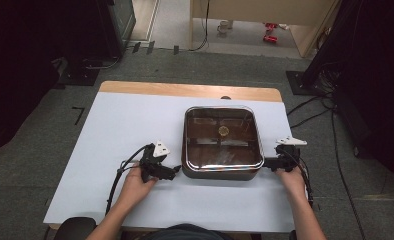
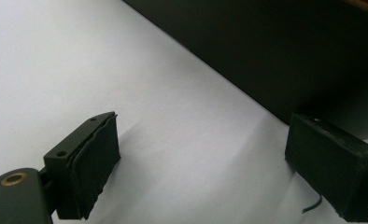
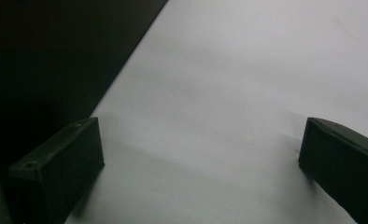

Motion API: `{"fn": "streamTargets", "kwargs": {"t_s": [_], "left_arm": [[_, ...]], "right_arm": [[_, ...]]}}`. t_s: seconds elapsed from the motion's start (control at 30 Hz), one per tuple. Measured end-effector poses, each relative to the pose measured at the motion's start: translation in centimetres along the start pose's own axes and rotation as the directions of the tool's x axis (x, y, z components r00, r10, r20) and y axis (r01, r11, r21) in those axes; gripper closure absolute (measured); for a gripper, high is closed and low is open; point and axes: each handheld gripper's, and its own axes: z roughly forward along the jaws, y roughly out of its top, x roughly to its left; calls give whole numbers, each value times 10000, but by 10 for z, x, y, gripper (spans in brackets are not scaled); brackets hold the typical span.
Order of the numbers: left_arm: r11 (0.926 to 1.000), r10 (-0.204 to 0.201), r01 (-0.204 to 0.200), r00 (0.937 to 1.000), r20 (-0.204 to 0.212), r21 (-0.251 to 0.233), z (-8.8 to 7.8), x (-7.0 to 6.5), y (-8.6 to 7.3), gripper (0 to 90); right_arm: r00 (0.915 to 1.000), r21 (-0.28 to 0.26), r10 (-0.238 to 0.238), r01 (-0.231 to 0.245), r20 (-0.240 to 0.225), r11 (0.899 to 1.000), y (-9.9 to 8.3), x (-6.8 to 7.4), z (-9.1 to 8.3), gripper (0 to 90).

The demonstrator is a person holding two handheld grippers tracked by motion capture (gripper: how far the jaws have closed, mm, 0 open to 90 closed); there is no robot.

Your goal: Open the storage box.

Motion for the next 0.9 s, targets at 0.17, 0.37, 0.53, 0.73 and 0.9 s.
{"fn": "streamTargets", "kwargs": {"t_s": [0.17, 0.37, 0.53, 0.73, 0.9], "left_arm": [[10000, 8, -8, 10000, -12, 9, 0, 0, 0, 96], [10000, 22, -22, 10000, -22, 19, 0, 0, 0, 96], [9989, -46, 48, 10000, -37, 470, 0, 0, 6, 103], [9975, -164, 166, 9999, -29, 689, -4, 7, 10, 232], [9947, -608, 576, 9975, 362, 853, -8, 16, 14, 314]], "right_arm": [[10000, -3, -1, 1, -4, 10000, 0, 0, 0, 0], [10000, -4, 0, 0, -2, 10000, 0, 0, 0, 0], [10000, -2, 1, -1, -4, 10000, 0, 0, 0, 0], [10000, -5, 3, -3, -5, 10000, 0, 0, 0, 0], [10000, -21, 11, -12, -8, 10000, 0, 0, 0, 0]]}}
